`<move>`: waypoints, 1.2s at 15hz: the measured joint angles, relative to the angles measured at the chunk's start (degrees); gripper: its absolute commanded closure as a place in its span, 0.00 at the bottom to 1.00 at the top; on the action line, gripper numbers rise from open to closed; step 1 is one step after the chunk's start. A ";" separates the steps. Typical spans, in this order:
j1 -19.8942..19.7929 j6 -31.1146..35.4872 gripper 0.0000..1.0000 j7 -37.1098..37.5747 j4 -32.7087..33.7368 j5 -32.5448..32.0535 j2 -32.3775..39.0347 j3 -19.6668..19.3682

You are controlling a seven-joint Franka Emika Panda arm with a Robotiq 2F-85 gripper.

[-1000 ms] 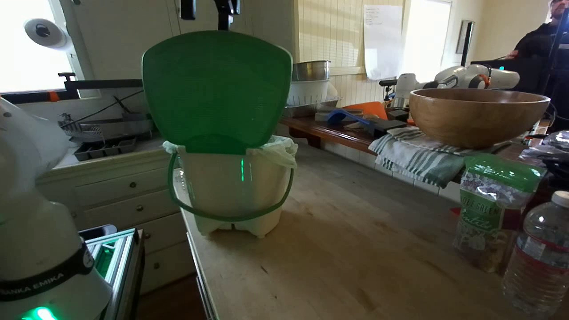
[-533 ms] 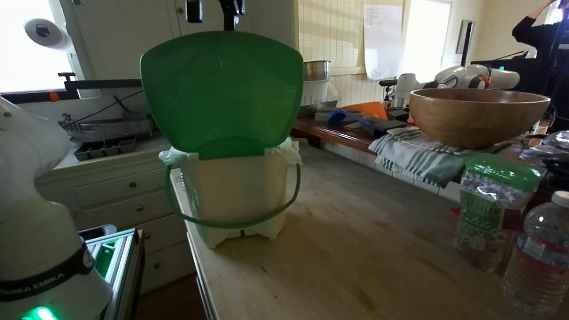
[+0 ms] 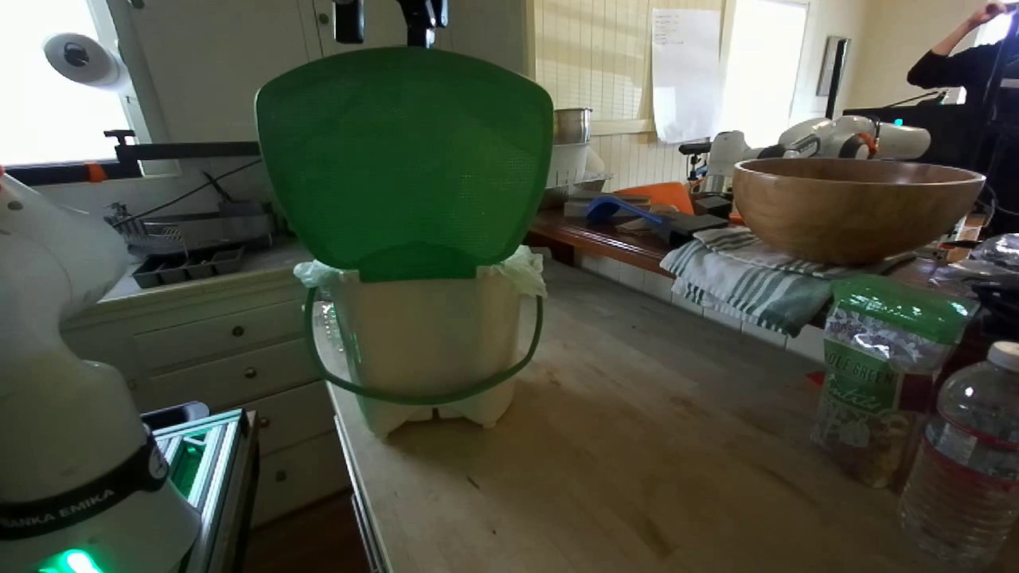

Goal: Open the lid of the bin

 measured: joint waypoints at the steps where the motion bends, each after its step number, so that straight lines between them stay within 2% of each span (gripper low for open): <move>1: -0.17 0.03 0.00 0.00 0.00 0.00 0.17 -0.09; 7: -0.46 1.27 0.00 0.00 -0.05 0.01 0.13 -0.48; 13: -0.77 5.58 0.00 0.00 -1.61 1.63 -0.73 -1.77; 18: -2.22 10.08 0.00 0.58 -4.13 7.68 -2.39 -3.37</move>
